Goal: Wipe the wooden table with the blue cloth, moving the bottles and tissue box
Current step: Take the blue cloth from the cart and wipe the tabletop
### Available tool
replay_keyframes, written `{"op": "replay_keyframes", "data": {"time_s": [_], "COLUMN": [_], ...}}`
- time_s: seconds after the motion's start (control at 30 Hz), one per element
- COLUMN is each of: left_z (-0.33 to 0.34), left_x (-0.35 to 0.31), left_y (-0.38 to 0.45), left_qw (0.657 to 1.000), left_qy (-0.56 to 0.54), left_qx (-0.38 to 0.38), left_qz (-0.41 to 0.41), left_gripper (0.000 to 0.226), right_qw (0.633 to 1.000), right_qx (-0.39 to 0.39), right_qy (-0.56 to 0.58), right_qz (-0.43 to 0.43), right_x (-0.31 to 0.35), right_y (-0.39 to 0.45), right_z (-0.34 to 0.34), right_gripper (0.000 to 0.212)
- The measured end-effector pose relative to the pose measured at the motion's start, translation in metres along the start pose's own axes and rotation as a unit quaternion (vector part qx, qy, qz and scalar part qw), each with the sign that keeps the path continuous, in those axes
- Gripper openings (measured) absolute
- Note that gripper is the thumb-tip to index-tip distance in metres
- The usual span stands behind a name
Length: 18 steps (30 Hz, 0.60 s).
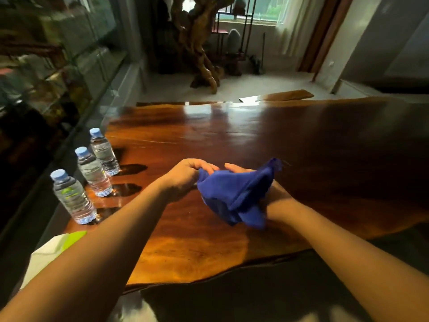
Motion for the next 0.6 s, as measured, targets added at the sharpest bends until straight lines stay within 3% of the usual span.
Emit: {"op": "replay_keyframes", "data": {"time_s": [0.07, 0.13, 0.2, 0.27, 0.37, 0.47, 0.53, 0.6], "left_z": [-0.021, -0.038, -0.05, -0.063, -0.078, -0.091, -0.098, -0.104], "left_x": [0.0, 0.005, 0.007, 0.009, 0.014, 0.023, 0.031, 0.043], "left_y": [-0.002, -0.004, -0.008, -0.012, -0.017, -0.021, -0.025, -0.028], "left_qw": [1.0, 0.999, 0.998, 0.997, 0.996, 0.994, 0.992, 0.988], "left_qy": [-0.011, -0.005, 0.01, 0.016, 0.01, 0.019, 0.03, 0.036], "left_qx": [-0.02, -0.036, -0.048, -0.06, -0.074, -0.09, -0.105, -0.128], "left_qz": [0.0, -0.015, -0.028, -0.035, -0.044, -0.057, -0.068, -0.079], "left_gripper": [0.065, 0.062, 0.061, 0.061, 0.062, 0.063, 0.062, 0.061], "right_qw": [0.986, 0.974, 0.971, 0.976, 0.962, 0.874, 0.808, 0.804], "right_qx": [-0.062, -0.084, -0.084, -0.064, 0.108, 0.316, 0.416, 0.454], "right_qy": [0.087, 0.041, 0.049, 0.122, 0.236, 0.367, 0.416, 0.383], "right_qz": [-0.126, -0.206, -0.218, -0.167, -0.088, -0.02, -0.009, -0.016], "right_x": [0.036, 0.05, 0.041, 0.032, 0.021, 0.019, 0.027, 0.029], "right_y": [-0.005, 0.003, 0.019, 0.037, 0.064, 0.07, 0.071, 0.081], "right_z": [-0.015, -0.007, 0.003, 0.011, 0.051, 0.092, 0.109, 0.126], "right_gripper": [0.047, 0.052, 0.06, 0.067, 0.073, 0.084, 0.078, 0.062]}}
Point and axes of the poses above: each hand's wrist, its own y-axis towards the middle knuckle, its own z-axis out of the palm, x = y × z, the point moved 10 cm from there along y, towards the middle knuckle, and after that the axes turned 1 degree about -z, right-handed, at the moved point
